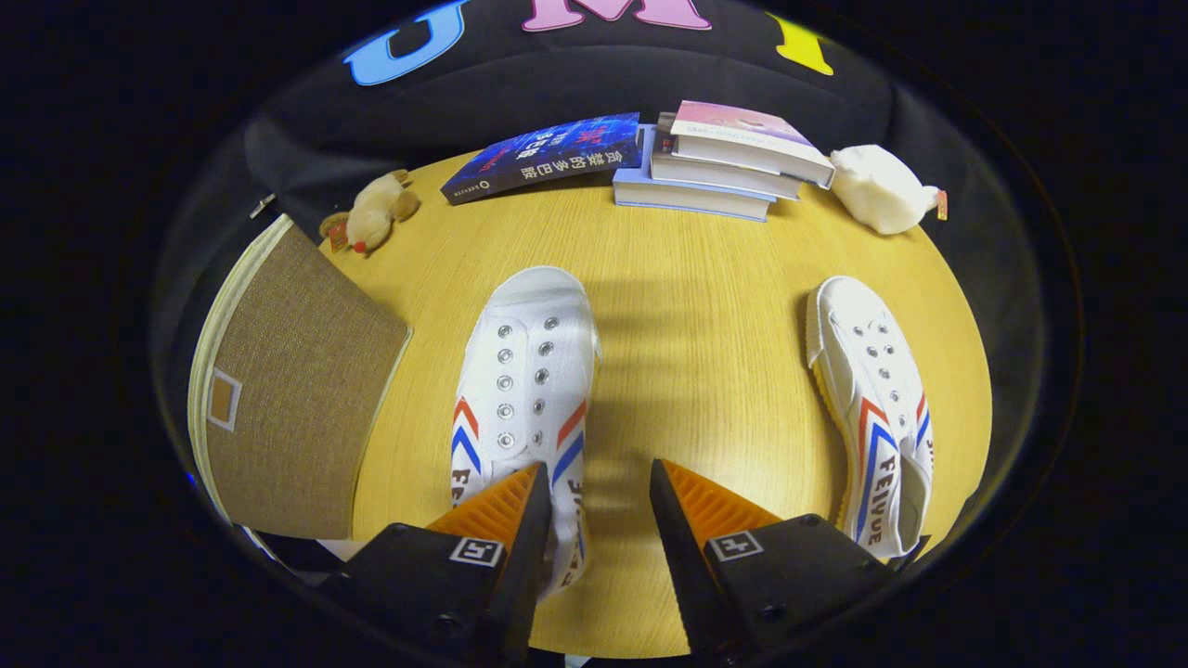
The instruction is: Open the storage box then place both shoes into the box .Put the left shoe in first, then the right shoe, with the right side of both shoes facing outward in a uniform manner.
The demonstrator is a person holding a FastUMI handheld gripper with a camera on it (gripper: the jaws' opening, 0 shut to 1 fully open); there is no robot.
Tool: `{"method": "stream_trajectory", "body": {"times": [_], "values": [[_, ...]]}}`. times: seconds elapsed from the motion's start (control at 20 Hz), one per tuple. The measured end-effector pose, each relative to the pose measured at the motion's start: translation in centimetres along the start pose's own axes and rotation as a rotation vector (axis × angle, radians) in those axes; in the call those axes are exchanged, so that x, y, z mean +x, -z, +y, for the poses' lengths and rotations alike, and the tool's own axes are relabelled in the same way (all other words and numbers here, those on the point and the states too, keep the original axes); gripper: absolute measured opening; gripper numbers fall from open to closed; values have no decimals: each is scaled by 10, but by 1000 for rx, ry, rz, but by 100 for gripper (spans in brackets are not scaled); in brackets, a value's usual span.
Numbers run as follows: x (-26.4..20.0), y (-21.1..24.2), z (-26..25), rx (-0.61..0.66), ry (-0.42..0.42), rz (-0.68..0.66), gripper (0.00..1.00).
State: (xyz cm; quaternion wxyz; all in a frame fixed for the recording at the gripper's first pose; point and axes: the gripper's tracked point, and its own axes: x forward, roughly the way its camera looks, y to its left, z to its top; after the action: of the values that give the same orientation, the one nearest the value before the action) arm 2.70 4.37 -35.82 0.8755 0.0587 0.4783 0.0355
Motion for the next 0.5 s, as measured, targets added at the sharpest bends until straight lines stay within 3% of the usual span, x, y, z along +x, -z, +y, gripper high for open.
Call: {"method": "stream_trajectory", "body": {"times": [0.1, 0.35, 0.45, 0.5], "values": [[4, 2, 8, 14, -29, 33, 61], [4, 1, 16, 7, -82, 41, 23], [5, 2, 16, 25, -93, 48, 21], [4, 1, 15, 31, -103, 46, 12]]}}
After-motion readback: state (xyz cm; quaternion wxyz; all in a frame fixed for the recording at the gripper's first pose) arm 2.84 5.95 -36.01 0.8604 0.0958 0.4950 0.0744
